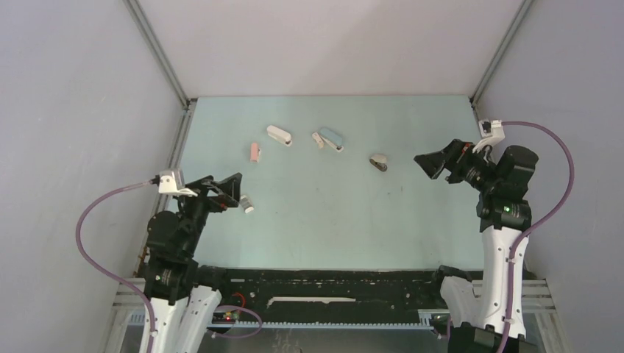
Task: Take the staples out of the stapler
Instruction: Pick up the stapler from the center of the board.
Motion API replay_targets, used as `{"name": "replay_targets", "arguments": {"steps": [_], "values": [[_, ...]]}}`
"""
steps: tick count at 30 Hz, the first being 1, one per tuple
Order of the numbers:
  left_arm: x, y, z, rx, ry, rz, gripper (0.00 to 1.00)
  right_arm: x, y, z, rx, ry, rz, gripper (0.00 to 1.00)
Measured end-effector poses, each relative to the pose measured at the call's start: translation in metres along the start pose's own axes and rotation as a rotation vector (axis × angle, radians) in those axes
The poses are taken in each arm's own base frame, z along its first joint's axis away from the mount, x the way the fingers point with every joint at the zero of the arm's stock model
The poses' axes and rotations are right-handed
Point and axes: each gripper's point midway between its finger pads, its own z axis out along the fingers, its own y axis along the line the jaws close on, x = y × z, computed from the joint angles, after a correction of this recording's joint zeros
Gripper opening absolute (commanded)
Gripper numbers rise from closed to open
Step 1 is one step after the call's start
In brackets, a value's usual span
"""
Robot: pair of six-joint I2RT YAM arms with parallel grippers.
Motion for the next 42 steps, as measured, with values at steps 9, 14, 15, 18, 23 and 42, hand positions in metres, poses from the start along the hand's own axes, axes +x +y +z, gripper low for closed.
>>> {"name": "replay_targets", "arguments": {"steps": [9, 14, 15, 18, 23, 42], "values": [[0.017, 0.007, 0.008, -0.014, 0.061, -0.021, 1.00, -0.005, 0.001, 0.000, 0.007, -0.026, 0.011, 1.00], [0.036, 0.013, 0.020, -0.033, 0.144, -0.063, 1.00, 0.002, 0.003, 0.002, -0.017, -0.025, -0.020, 1.00], [0.039, 0.013, 0.022, -0.030, 0.160, -0.073, 1.00, 0.006, 0.004, 0.003, -0.030, -0.017, -0.032, 1.00], [0.049, 0.009, 0.030, -0.007, 0.208, -0.105, 1.00, 0.020, 0.011, 0.004, -0.086, 0.006, -0.088, 1.00], [0.075, 0.012, 0.050, -0.004, 0.329, -0.149, 1.00, 0.040, 0.035, 0.003, -0.253, 0.063, -0.220, 1.00], [0.083, 0.068, 0.205, -0.208, 0.512, -0.060, 1.00, 0.075, 0.061, 0.006, -0.455, 0.151, -0.412, 1.00]]}}
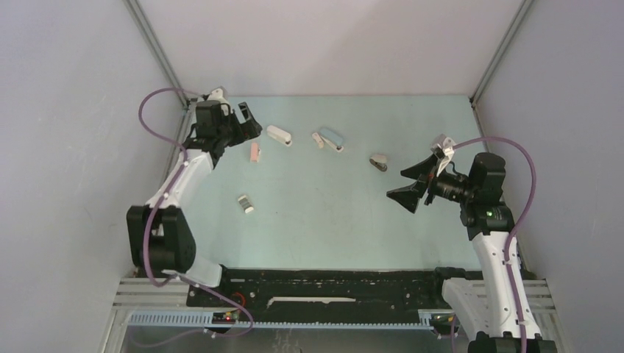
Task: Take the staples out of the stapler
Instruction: Pick up the stapler from the center of the board.
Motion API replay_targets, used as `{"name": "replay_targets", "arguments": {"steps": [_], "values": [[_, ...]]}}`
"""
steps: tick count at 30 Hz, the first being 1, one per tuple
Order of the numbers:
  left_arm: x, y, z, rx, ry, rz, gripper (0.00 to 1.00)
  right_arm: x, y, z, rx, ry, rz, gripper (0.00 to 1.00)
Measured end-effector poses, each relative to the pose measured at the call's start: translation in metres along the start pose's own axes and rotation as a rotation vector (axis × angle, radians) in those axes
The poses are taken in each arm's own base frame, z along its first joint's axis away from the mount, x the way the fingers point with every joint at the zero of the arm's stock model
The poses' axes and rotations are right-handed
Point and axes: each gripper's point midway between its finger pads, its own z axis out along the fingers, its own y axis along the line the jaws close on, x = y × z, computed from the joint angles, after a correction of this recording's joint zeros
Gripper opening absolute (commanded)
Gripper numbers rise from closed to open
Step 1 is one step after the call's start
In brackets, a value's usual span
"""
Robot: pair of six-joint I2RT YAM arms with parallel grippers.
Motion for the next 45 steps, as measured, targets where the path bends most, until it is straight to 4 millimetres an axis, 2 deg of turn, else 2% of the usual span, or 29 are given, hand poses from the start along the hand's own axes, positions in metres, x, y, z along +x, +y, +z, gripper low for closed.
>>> {"name": "replay_targets", "arguments": {"steps": [4, 6, 7, 10, 15, 18, 25, 31, 38, 43, 45], "values": [[0.001, 0.024, 0.039, -0.085, 0.046, 0.063, 1.00, 0.002, -0.003, 0.001, 0.005, 0.006, 0.007, 1.00], [0.010, 0.038, 0.057, -0.125, 0.093, 0.092, 0.99, 0.003, -0.004, 0.002, 0.010, 0.009, 0.010, 1.00], [0.015, 0.044, 0.065, -0.143, 0.116, 0.103, 0.96, 0.003, -0.005, 0.002, 0.013, 0.010, 0.011, 1.00], [0.027, 0.055, 0.080, -0.172, 0.180, 0.130, 0.87, 0.003, -0.007, 0.002, 0.019, 0.012, 0.011, 1.00], [0.028, 0.061, 0.104, -0.186, 0.238, 0.156, 0.74, 0.004, -0.009, 0.003, 0.022, 0.016, 0.016, 1.00], [0.035, 0.065, 0.115, -0.190, 0.277, 0.163, 0.70, 0.006, -0.010, 0.004, 0.024, 0.020, 0.022, 1.00], [0.056, 0.069, 0.123, -0.200, 0.372, 0.173, 0.62, 0.008, -0.012, 0.004, 0.025, 0.026, 0.027, 1.00], [0.057, 0.064, 0.128, -0.201, 0.392, 0.193, 0.51, 0.009, -0.013, 0.005, 0.026, 0.030, 0.027, 1.00], [0.071, 0.071, 0.132, -0.217, 0.442, 0.194, 0.47, 0.009, -0.013, 0.005, 0.026, 0.030, 0.024, 1.00], [0.075, 0.072, 0.129, -0.230, 0.457, 0.199, 0.35, 0.009, -0.014, 0.005, 0.028, 0.030, 0.024, 1.00], [0.076, 0.072, 0.129, -0.235, 0.461, 0.204, 0.28, 0.009, -0.014, 0.005, 0.028, 0.030, 0.024, 1.00]]}}
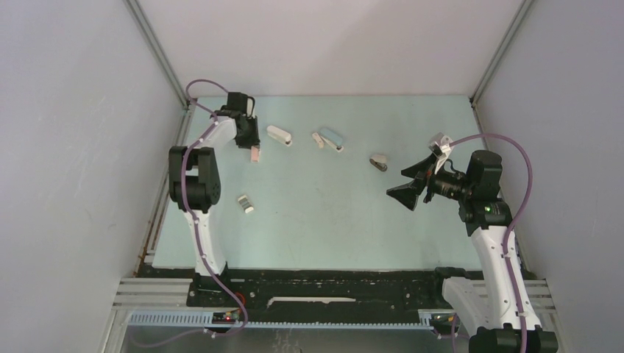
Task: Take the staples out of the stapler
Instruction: Pick up the stapler from the center of the board.
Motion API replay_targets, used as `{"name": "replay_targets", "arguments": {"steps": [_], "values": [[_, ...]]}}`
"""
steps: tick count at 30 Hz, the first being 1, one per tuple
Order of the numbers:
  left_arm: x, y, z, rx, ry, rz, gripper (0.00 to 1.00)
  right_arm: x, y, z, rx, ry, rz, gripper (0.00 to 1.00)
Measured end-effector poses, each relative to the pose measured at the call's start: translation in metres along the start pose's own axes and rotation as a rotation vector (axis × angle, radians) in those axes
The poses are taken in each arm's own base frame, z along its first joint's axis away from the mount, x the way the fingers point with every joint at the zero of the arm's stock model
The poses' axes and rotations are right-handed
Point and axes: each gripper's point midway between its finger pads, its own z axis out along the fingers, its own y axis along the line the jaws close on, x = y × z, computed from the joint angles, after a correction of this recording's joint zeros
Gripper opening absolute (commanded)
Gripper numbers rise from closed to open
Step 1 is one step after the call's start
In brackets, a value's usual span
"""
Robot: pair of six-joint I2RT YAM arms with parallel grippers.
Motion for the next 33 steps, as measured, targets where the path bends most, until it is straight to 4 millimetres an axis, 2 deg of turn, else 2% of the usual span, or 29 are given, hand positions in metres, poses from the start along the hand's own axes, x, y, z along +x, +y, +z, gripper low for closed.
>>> {"name": "replay_targets", "arguments": {"steps": [6, 12, 14, 16, 21, 24, 28, 33], "values": [[0.001, -0.002, 0.000, -0.010, 0.001, 0.033, 0.01, 0.000, 0.000, 0.000, 0.000, 0.000, 0.000, 1.00], [0.003, -0.010, -0.003, -0.025, -0.002, 0.080, 0.00, 0.000, 0.000, 0.000, -0.001, 0.000, 0.000, 1.00], [0.004, -0.019, -0.012, -0.027, -0.009, 0.114, 0.00, 0.000, 0.001, 0.000, -0.003, -0.001, -0.001, 1.00], [0.005, -0.032, -0.030, -0.022, -0.029, 0.158, 0.00, -0.001, 0.002, 0.000, -0.005, -0.003, -0.003, 1.00], [0.009, -0.085, -0.092, 0.056, -0.120, 0.279, 0.00, -0.003, 0.006, -0.002, -0.013, -0.011, -0.016, 0.99], [0.020, -0.117, -0.125, 0.128, -0.165, 0.336, 0.00, -0.004, 0.008, -0.003, -0.019, -0.016, -0.023, 1.00], [0.039, -0.140, -0.143, 0.202, -0.175, 0.378, 0.00, -0.006, 0.012, -0.004, -0.030, -0.022, -0.032, 1.00], [0.067, -0.151, -0.138, 0.238, -0.134, 0.402, 0.00, -0.006, 0.014, -0.004, -0.036, -0.024, -0.034, 1.00]]}}
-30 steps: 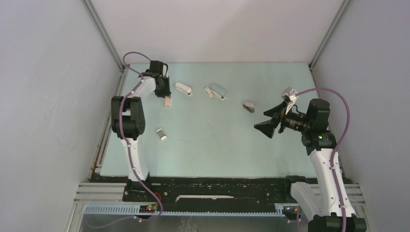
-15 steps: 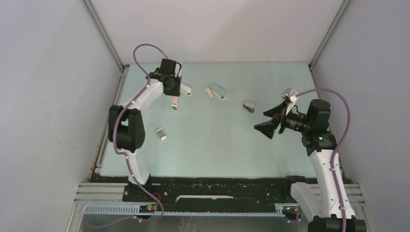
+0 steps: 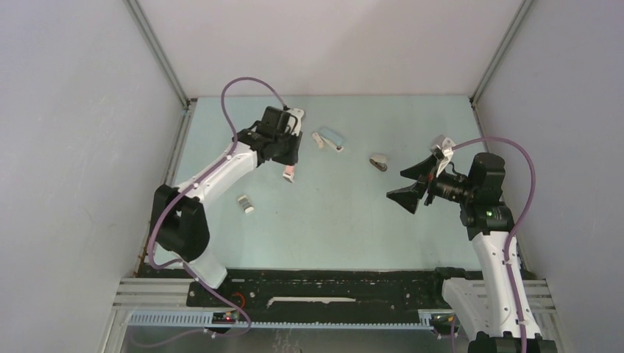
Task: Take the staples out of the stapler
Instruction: Pick up the stapler from the center of the board, then unload the staple at the center of the board.
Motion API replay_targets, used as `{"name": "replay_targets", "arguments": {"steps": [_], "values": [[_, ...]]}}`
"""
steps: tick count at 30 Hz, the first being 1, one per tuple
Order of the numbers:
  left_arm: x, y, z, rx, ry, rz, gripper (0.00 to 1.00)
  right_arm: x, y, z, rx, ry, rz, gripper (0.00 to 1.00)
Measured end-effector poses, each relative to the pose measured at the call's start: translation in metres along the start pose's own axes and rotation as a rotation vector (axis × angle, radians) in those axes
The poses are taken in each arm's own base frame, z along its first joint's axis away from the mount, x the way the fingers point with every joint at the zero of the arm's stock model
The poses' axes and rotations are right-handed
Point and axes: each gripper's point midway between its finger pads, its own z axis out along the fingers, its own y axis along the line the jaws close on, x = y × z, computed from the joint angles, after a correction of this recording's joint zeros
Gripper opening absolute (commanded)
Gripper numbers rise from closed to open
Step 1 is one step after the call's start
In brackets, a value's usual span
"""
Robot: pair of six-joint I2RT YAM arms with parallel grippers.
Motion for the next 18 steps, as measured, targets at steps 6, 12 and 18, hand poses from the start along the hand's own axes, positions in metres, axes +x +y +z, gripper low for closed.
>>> {"name": "replay_targets", "arguments": {"steps": [6, 12, 18], "values": [[0.022, -0.026, 0.011, 0.054, 0.023, 0.032, 0.00, 0.000, 0.000, 0.000, 0.000, 0.000, 0.000, 1.00], [0.024, -0.071, 0.012, 0.134, -0.005, 0.115, 0.00, 0.000, 0.000, 0.000, 0.000, 0.000, 0.000, 1.00], [0.038, -0.111, 0.019, 0.209, 0.015, 0.222, 0.00, 0.000, 0.000, 0.000, 0.000, 0.000, 0.000, 1.00]]}}
